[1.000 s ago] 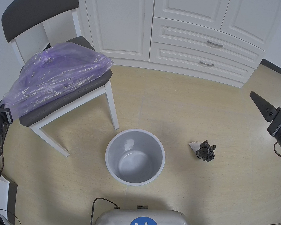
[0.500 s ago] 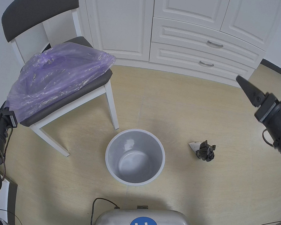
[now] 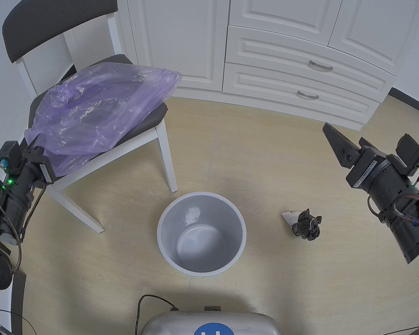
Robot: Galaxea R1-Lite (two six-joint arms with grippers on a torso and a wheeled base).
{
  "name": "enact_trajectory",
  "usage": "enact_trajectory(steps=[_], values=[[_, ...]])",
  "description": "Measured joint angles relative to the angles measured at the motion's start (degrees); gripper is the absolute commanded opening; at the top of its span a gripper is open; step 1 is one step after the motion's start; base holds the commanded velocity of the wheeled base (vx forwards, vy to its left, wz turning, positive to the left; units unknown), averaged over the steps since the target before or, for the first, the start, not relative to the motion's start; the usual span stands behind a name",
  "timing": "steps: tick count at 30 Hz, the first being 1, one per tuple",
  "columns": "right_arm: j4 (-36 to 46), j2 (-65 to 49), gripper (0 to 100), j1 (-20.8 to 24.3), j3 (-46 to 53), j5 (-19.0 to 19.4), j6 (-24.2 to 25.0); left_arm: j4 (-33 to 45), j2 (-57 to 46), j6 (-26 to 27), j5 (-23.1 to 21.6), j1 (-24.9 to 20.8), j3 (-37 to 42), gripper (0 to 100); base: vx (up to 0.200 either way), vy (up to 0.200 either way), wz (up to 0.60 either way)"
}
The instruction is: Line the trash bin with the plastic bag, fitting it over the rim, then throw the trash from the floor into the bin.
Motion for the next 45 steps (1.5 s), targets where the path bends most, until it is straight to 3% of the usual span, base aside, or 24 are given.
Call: enact_trajectory(steps=[10,18,28,45], values=[[-5.4,2.9,100,1.8,2.0,-1.0,-0.5,0.4,4.3,0.5,0.2,-8.4,-9.0,0,0.0,0.0,0.0],[-7.8,5.4,100,3.5,3.8,-1.2,-0.6,1.3,1.6,2.6,2.0,-13.5,-8.8,0,0.0,0.0,0.0],[-8.0,7.3,100,5.8,5.6,-1.1,-0.4,1.6,-2.3,5.0,3.5,-23.3,-6.0,0,0.0,0.0,0.0],[-8.1,13.0,100,8.8,8.4,-1.1,1.1,1.6,-6.3,5.1,3.7,-29.0,-5.6,0,0.0,0.0,0.0]])
